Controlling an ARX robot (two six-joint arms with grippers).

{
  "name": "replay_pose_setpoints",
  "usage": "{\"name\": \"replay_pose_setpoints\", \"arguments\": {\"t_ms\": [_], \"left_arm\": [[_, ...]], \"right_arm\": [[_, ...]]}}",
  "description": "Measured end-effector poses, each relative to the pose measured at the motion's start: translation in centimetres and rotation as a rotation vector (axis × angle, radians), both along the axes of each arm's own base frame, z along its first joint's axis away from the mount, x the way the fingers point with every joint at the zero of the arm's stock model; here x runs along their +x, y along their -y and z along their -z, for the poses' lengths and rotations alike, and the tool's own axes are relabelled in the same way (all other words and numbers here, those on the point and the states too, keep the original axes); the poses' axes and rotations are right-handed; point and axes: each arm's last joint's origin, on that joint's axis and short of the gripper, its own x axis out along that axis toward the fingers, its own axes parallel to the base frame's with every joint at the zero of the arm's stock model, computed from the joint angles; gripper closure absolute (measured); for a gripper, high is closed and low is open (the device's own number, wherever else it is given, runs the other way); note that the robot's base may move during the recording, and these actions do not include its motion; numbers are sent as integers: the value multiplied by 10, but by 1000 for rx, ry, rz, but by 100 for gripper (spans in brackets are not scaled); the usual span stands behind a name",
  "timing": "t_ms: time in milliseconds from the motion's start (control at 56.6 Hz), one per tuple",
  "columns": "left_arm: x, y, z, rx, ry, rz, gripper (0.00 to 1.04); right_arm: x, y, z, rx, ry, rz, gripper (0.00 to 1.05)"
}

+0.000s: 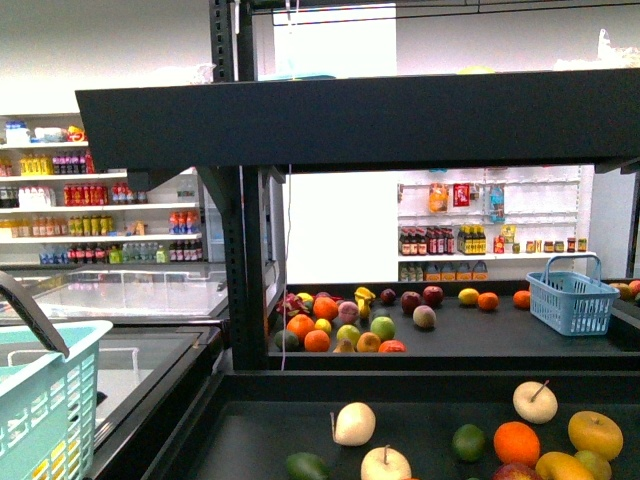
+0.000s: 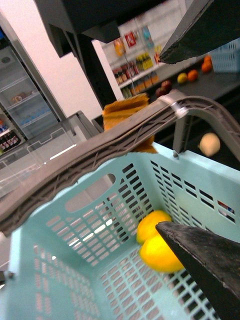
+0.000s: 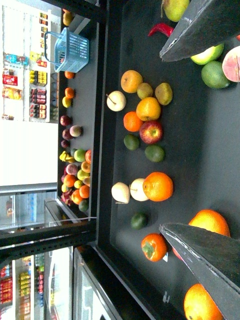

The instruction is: Pick lemon from shelf

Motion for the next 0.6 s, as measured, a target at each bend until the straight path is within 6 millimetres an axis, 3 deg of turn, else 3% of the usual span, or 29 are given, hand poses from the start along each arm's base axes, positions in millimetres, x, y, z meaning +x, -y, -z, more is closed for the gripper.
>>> {"name": "replay_pose_setpoints", "arguments": {"t_ms": [88,177,212,265,371,601], "left_arm": [[-45,40,-30,267,39,-21,8],[-77,65,-36,398,76,-25,8],[-93,77,-35,489,74,106,14],[-113,88,-22,614,46,222,25],[-144,98,15,740,34,294,46],[-154,77,59,787,32,318,93]], "right_arm": [[0,0,0,0,0,0,8],[0,0,0,0,0,0,8],[0,0,0,0,0,0,8],[0,0,0,0,0,0,8],[0,0,0,0,0,1,8],[0,0,0,0,0,0,8]]}}
